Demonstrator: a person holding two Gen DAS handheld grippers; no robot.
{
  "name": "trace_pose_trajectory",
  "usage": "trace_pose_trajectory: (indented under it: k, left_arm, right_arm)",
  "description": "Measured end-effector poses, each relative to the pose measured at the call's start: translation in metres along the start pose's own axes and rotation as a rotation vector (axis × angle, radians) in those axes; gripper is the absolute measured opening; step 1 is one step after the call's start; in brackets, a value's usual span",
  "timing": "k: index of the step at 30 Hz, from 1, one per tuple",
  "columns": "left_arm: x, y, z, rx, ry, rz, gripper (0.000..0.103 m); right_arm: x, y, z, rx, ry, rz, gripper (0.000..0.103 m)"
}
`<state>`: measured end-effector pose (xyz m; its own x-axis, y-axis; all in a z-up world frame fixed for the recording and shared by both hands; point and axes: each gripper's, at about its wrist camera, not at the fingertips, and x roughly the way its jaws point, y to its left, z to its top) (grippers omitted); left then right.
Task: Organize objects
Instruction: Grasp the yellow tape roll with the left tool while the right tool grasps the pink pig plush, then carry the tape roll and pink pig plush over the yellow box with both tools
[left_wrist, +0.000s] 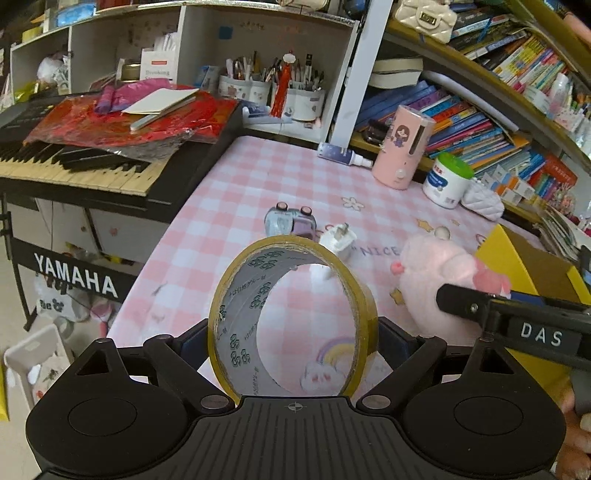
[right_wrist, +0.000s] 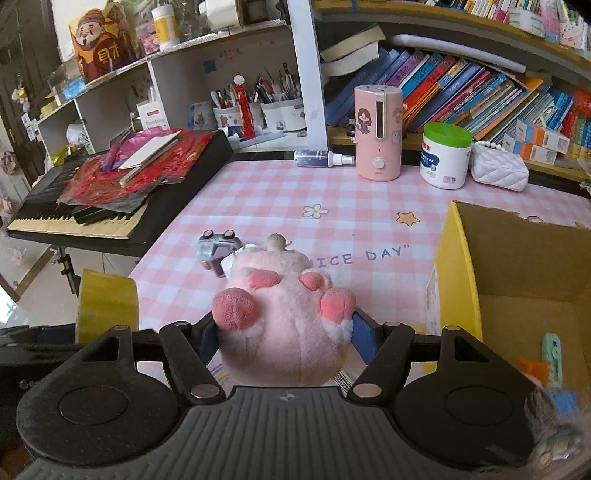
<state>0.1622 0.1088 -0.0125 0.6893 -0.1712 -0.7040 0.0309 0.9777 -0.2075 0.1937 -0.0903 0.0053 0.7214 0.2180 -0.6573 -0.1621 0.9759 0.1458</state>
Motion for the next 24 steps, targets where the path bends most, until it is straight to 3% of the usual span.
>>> trace_pose_trajectory:
  k: [10, 24]
  left_arm:
    - [-0.045, 0.012, -0.035, 0.004, -0.025, 0.023, 0.092]
    - [-0.104, 0.027, -0.088, 0.008, -0.038, -0.013, 0.092]
  right_arm:
    - [-0.040, 0.010, -0.033, -0.015, -0.019, -0.058, 0.067]
    - [-0.098, 0.038, -0.096, 0.014, 0.005, -0.073, 0.067]
